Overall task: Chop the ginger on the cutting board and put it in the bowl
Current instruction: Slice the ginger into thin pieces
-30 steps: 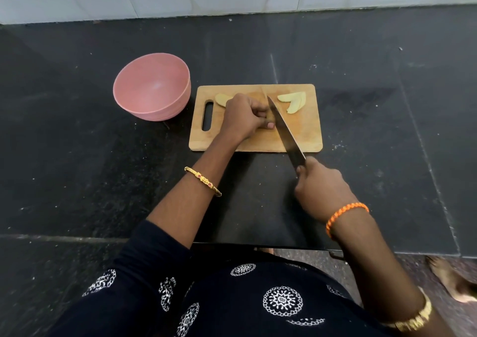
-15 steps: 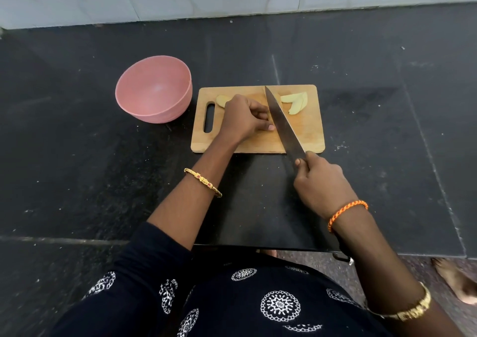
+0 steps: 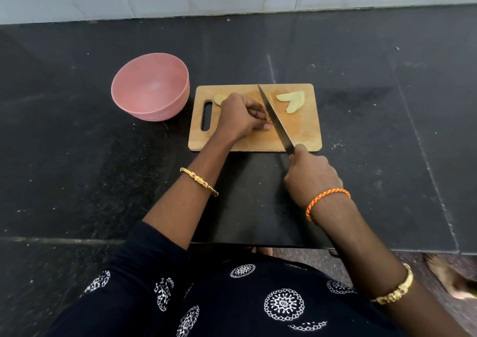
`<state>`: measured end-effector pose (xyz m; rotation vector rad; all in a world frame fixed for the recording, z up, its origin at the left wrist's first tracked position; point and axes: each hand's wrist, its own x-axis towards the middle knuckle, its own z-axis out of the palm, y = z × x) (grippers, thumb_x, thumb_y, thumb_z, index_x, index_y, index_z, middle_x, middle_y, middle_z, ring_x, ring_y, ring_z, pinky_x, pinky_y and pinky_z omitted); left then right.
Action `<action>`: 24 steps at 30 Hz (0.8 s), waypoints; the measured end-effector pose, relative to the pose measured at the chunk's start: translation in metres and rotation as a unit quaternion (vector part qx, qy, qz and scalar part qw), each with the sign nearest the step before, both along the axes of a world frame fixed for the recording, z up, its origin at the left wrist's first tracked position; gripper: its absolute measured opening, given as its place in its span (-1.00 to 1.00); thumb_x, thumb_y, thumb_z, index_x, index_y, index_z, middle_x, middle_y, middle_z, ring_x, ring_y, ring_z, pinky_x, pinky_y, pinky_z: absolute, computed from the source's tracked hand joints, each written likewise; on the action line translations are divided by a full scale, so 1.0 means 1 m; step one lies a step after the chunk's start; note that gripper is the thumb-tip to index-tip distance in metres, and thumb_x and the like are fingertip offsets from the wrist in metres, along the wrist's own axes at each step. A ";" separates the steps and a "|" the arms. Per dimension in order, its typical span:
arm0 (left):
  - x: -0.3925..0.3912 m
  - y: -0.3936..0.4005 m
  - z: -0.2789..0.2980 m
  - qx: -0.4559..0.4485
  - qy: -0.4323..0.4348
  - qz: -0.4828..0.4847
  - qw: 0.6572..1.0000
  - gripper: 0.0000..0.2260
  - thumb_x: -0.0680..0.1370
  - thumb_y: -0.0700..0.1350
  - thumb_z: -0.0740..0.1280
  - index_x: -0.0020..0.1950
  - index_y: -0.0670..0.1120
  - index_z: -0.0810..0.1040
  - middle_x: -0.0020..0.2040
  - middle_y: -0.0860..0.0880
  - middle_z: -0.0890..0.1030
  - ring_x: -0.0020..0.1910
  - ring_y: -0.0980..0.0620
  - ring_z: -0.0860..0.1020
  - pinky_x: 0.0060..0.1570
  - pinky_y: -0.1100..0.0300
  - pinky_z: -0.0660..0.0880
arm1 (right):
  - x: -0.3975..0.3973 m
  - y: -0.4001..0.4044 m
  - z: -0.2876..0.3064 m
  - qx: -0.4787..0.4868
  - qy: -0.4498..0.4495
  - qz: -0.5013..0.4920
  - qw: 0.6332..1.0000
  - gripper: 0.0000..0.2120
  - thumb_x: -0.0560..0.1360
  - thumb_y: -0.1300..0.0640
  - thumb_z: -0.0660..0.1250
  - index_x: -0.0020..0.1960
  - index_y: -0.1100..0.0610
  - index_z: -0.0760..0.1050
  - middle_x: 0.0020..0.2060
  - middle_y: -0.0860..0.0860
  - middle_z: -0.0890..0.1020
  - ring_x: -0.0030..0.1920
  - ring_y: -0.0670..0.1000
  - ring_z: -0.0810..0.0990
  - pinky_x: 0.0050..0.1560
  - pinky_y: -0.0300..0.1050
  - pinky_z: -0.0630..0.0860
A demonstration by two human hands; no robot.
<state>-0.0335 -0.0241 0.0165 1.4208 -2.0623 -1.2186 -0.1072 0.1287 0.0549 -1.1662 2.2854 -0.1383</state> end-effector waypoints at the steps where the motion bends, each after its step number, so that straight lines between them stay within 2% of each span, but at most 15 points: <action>1: 0.000 0.001 0.000 0.001 0.000 0.000 1.000 -0.64 0.30 -0.21 0.55 0.07 -0.20 0.62 -0.11 -0.06 0.69 -0.22 0.19 0.62 -0.22 0.48 0.50 | 0.000 0.000 0.001 0.001 0.002 0.002 1.000 -0.83 0.63 0.14 0.06 0.18 0.14 0.31 -0.26 0.06 0.35 -0.15 0.12 0.46 -0.19 -0.01 0.41; 5: -0.001 0.005 0.000 -0.012 0.008 0.003 1.000 -0.65 0.32 -0.24 0.53 0.08 -0.21 0.61 -0.11 -0.08 0.67 -0.25 0.22 0.57 -0.24 0.47 0.49 | -0.001 -0.001 0.004 0.005 0.004 0.009 1.000 -0.82 0.62 0.15 0.07 0.19 0.15 0.32 -0.28 0.05 0.34 -0.15 0.11 0.43 -0.18 -0.02 0.38; 7: -0.001 0.006 0.001 -0.018 0.011 0.007 1.000 -0.63 0.33 -0.25 0.53 0.11 -0.22 0.59 -0.10 -0.09 0.67 -0.25 0.21 0.56 -0.23 0.45 0.50 | -0.001 -0.002 0.006 0.008 0.000 0.012 1.000 -0.80 0.62 0.15 0.07 0.21 0.15 0.32 -0.20 0.09 0.38 -0.12 0.12 0.45 -0.16 -0.01 0.43; 11: -0.002 0.009 0.001 -0.011 0.013 0.020 1.000 -0.46 0.32 -0.27 0.53 0.28 -0.23 0.48 -0.09 -0.06 0.65 -0.12 0.11 0.60 -0.03 0.32 0.52 | -0.002 -0.003 0.008 0.016 -0.007 0.012 1.000 -0.78 0.62 0.15 0.08 0.24 0.15 0.33 -0.14 0.12 0.41 -0.03 0.15 0.53 -0.05 0.03 0.51; 16: -0.004 0.010 0.003 -0.009 0.002 0.040 0.999 -0.37 0.29 -0.26 0.55 0.32 -0.16 0.41 -0.08 -0.01 0.57 -0.04 0.01 0.59 0.02 0.17 0.54 | 0.000 -0.005 0.010 0.018 -0.012 0.011 1.000 -0.76 0.62 0.16 0.10 0.26 0.16 0.34 -0.13 0.12 0.43 -0.07 0.12 0.52 0.01 0.03 0.56; 21: -0.007 0.010 0.004 -0.007 -0.018 0.054 0.998 -0.37 0.30 -0.22 0.55 0.32 -0.18 0.41 0.03 -0.04 0.58 0.02 0.04 0.55 0.01 0.25 0.47 | -0.001 -0.008 0.010 0.015 -0.011 0.006 1.000 -0.76 0.62 0.16 0.10 0.27 0.16 0.33 -0.14 0.11 0.43 -0.10 0.10 0.50 -0.02 0.01 0.54; 24: -0.011 0.013 0.005 -0.028 -0.047 0.053 0.997 -0.52 0.31 -0.22 0.54 0.19 -0.21 0.51 0.03 -0.07 0.61 0.00 0.04 0.54 -0.04 0.26 0.44 | 0.001 -0.004 0.008 0.025 -0.018 -0.002 1.000 -0.76 0.62 0.16 0.10 0.27 0.15 0.33 -0.07 0.14 0.48 -0.01 0.14 0.56 0.02 0.03 0.56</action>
